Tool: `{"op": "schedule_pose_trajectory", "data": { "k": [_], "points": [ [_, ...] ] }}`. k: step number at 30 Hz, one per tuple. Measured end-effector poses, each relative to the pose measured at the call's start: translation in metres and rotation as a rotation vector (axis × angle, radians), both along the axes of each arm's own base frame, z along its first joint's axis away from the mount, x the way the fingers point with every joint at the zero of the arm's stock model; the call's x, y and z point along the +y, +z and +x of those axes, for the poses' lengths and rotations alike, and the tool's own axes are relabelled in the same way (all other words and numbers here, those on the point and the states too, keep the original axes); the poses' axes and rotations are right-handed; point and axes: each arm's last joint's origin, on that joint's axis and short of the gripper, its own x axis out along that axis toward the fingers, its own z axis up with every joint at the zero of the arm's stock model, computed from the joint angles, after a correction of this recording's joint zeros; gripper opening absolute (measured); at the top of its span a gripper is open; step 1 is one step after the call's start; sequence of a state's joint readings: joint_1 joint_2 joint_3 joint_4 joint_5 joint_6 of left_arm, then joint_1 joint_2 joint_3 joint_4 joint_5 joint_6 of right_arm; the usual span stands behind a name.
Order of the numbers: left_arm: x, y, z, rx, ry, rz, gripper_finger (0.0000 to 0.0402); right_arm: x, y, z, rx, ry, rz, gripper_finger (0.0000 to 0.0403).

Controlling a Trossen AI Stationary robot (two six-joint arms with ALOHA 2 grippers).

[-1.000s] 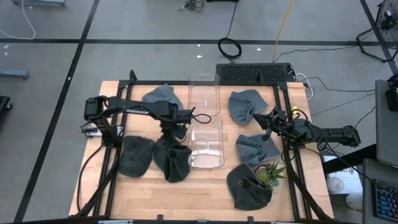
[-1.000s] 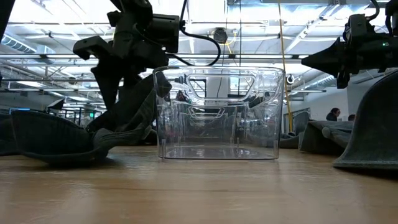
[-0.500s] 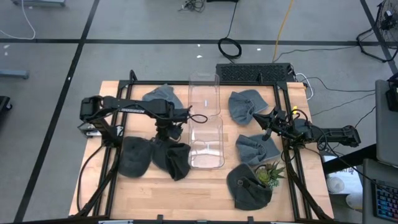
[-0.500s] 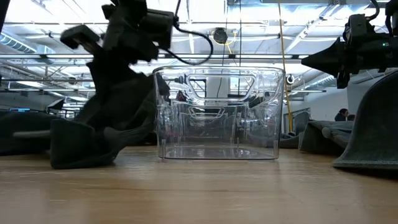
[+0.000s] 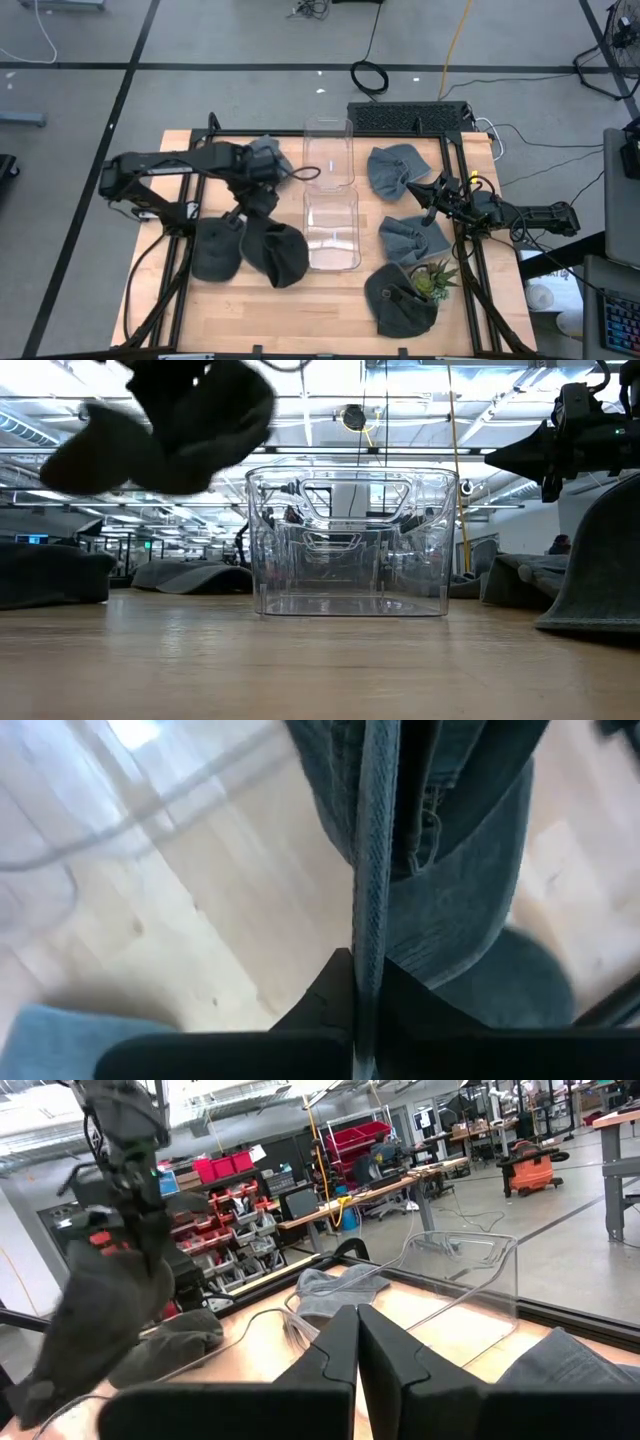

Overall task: Pick & Place hat
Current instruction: Put the top right black cap into the top transparent bin

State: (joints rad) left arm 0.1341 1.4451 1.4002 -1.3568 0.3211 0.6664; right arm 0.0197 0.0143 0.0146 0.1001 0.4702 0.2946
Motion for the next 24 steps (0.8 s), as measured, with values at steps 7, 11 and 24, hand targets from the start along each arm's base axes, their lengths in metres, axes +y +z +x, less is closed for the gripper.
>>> {"op": "schedule_pose_trajectory", "data": {
  "k": [7, 11, 24],
  "points": [
    [-0.001, 0.030, -0.002, -0.144, 0.045, -0.022, 0.0008, 0.000, 0.000, 0.000, 0.000, 0.000, 0.000, 0.0000],
    [0.000, 0.041, 0.004, -0.205, 0.115, -0.022, 0.0008, 0.000, 0.000, 0.000, 0.000, 0.000, 0.000, 0.0000],
    [0.003, 0.061, 0.027, -0.433, 0.367, -0.130, 0.0008, 0.000, 0.000, 0.000, 0.000, 0.000, 0.000, 0.0000]
  ]
}}
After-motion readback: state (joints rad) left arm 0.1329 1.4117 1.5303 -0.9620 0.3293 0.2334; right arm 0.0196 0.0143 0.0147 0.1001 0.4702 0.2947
